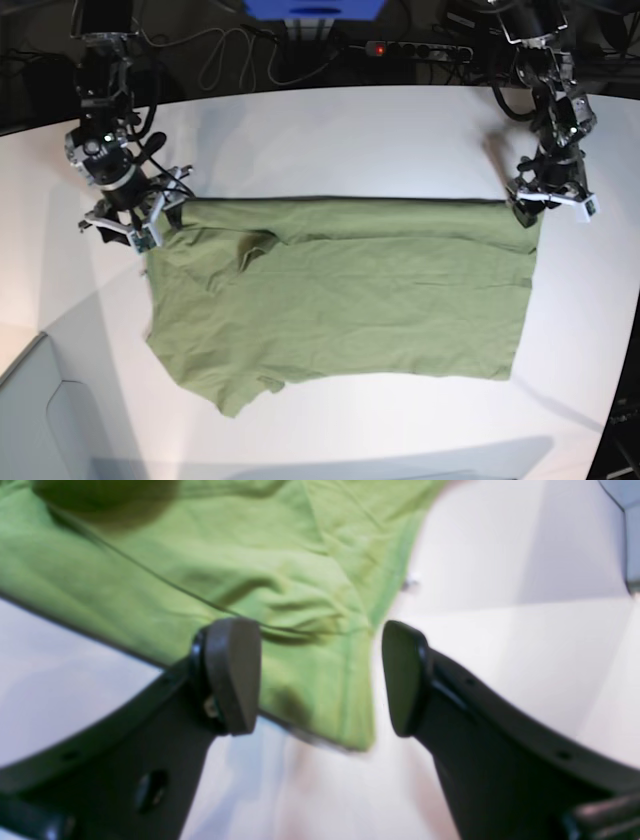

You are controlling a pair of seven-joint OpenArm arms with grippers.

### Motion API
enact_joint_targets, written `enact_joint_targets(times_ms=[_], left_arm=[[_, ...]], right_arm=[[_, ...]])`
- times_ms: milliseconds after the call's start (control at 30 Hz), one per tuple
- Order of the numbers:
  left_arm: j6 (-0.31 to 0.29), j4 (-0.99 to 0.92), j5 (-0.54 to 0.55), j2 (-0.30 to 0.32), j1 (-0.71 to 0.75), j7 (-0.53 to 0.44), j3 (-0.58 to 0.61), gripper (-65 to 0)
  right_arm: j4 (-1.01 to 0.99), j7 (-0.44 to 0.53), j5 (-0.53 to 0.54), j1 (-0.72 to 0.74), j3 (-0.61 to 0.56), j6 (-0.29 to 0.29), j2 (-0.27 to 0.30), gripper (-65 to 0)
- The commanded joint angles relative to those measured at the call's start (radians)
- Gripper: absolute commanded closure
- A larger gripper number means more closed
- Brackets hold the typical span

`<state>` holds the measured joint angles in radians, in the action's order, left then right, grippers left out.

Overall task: Fold the T-shirt properly
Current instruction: 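Drag the folded edge back toward the arms with both grippers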

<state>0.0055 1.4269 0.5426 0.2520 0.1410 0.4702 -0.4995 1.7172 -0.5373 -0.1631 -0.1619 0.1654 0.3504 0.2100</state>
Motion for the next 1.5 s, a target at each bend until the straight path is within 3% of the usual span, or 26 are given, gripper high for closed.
enact_joint_targets(times_ms=[0, 300, 633, 733, 833, 933, 1033, 1467], left_arm=[[-0.005, 0.002, 0.004, 0.016, -0.007, -0.020, -0.004, -37.1], [-0.006, -0.110, 0.004, 0.016, -0.044, -0.021, -0.004, -37.1], [-0.006, -0.153, 0.004, 0.014, -0.065, -0.020, 0.002, -36.7], [-0.008, -0.185, 0.004, 0.014, -0.067, -0.020, 0.003, -28.7], [-0.008, -0.209, 0.004, 0.014, -0.067, -0.020, 0.003, -14.6], [-0.008, -0.214, 0.004, 0.014, -0.063, -0.020, 0.003, 0.0], [-0.008, -0.203, 0.004, 0.014, -0.057, -0.017, 0.003, 0.0], [-0.006, 0.081, 0.006, -0.036, 0.187, -0.018, -0.023, 0.0]], right_arm=[[0.019, 0.021, 0.004, -0.003, 0.023, 0.009, 0.007, -36.5], [-0.027, 0.021, 0.004, -0.008, 0.107, 0.011, 0.009, -36.7], [-0.179, 0.035, 0.004, 0.032, 0.116, 0.011, 0.013, -35.9], [-0.216, 0.076, 0.004, 0.032, 0.116, 0.012, 0.013, -35.5], [-0.225, 0.082, 0.004, 0.029, 0.116, 0.012, 0.015, -28.4], [-0.225, 0.076, 0.004, 0.028, 0.116, 0.012, 0.015, -13.4], [-0.225, 0.075, 0.003, 0.026, 0.116, 0.012, 0.015, 0.0], [-0.085, 0.079, 0.004, -0.126, 0.116, 0.014, 0.038, -0.1]])
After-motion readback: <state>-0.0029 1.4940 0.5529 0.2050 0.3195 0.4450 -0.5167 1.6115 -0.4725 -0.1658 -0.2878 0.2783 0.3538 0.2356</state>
